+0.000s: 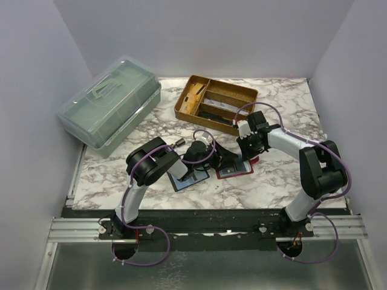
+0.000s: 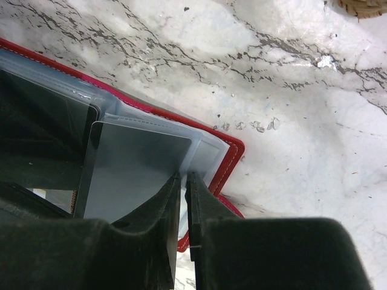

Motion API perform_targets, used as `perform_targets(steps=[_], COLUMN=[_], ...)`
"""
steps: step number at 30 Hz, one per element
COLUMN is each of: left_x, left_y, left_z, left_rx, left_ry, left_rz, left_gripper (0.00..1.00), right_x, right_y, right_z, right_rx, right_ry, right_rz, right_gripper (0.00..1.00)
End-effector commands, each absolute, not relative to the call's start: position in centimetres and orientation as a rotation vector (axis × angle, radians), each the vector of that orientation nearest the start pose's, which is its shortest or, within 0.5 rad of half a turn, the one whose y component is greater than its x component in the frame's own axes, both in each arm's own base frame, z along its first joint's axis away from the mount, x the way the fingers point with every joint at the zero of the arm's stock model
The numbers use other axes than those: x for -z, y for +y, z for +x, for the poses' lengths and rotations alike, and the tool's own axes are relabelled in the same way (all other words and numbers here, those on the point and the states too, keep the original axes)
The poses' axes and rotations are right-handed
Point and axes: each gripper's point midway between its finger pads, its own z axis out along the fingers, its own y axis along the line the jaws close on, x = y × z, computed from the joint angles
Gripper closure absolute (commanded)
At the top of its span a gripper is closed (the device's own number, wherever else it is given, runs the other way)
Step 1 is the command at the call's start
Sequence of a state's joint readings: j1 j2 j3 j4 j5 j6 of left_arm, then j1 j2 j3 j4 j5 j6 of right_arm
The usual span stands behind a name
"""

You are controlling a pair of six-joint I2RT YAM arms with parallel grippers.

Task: Take the credit cards out of the card holder
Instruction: Remove the credit card from the card holder.

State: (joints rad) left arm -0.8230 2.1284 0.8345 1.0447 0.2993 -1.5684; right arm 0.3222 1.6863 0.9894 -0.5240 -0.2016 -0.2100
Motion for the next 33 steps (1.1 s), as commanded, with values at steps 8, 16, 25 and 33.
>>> perform_targets(steps=[8, 16, 25, 33], left_x=[-1.3, -1.1, -0.7, -0.3], left_y=[-42.1, -42.1, -41.8, -41.3], left_z=[26.8, 26.7, 26.6, 26.4], left_rx=[1.636, 1.635, 1.619, 1.6], left_ry=[2.372, 2.379, 2.384, 2.394], left_rz=[-0.664, -0.668, -0.685, -0.706], left_gripper=[0.52, 0.52, 0.56, 0.7], right_x=[2.3, 1.5, 0.8, 0.1], right_y=[13.2, 14.5, 15.3, 15.4], right_z=[27.4, 27.1, 27.2, 27.4], right_rx=[-0.289, -0.393, -0.463, -0.49], right_ry=[2.768, 2.761, 2.766, 2.741], right_rz=[-0.841, -0.827, -0.801, -0.79], right_gripper=[0.67, 0.59, 0.53, 0.48])
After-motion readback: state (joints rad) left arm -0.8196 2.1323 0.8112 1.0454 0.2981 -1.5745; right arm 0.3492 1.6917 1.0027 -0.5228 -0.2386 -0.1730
